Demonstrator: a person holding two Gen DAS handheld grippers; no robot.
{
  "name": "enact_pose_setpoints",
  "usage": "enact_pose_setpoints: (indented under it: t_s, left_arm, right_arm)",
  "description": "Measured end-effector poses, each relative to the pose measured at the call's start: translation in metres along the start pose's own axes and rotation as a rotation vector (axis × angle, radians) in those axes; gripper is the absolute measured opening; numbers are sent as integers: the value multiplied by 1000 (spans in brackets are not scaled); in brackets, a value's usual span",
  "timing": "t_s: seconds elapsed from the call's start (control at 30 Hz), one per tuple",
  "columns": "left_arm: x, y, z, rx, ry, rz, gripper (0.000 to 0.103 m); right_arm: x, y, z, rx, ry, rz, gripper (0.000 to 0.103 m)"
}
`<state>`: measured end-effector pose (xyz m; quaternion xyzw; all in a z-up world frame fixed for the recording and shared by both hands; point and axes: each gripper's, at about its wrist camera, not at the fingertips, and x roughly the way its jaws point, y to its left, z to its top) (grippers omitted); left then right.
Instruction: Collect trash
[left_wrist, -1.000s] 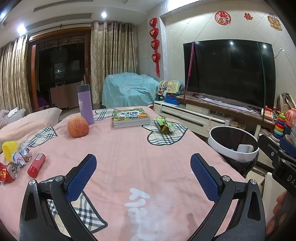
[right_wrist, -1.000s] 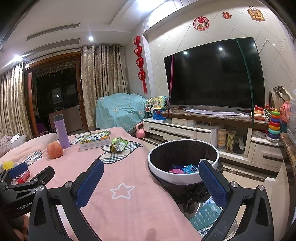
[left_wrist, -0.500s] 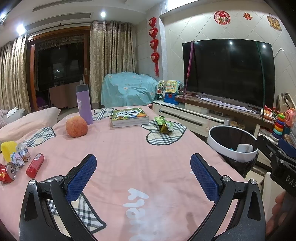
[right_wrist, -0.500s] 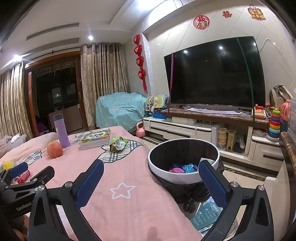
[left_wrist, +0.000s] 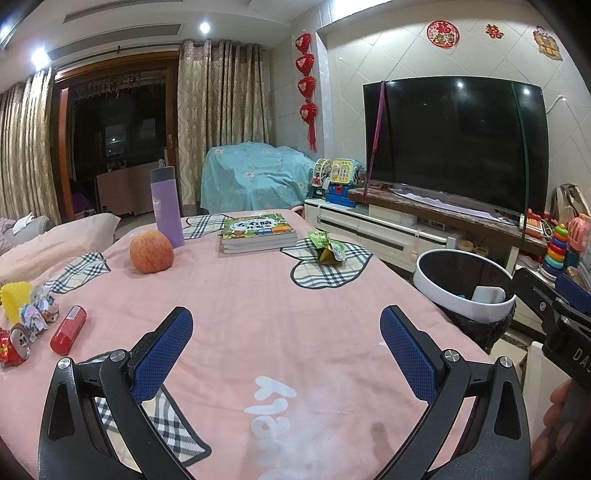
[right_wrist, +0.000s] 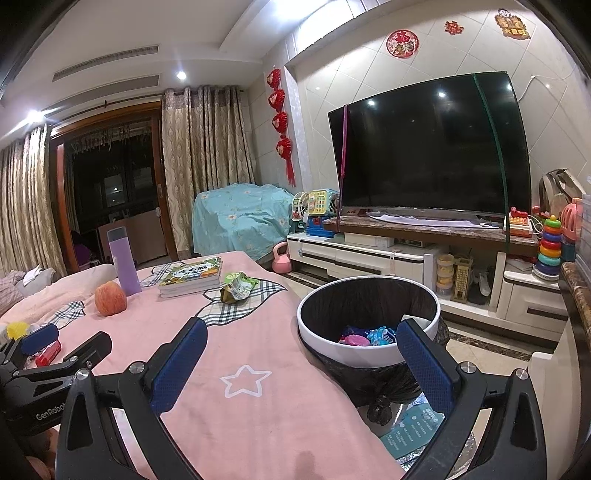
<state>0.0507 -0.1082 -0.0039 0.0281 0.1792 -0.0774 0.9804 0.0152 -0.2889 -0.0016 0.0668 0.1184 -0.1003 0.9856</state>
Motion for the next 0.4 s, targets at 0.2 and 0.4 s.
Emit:
enact_pose_setpoints:
  t_s: [0.2,0.4]
  left_arm:
    - [4,-1,1,2,9,-7,103]
    - [8,2,1,-13,22,-16,103]
  right_arm:
    - [3,-1,0,3,9,1,103]
    - [7,-4,2,9,22,-3,103]
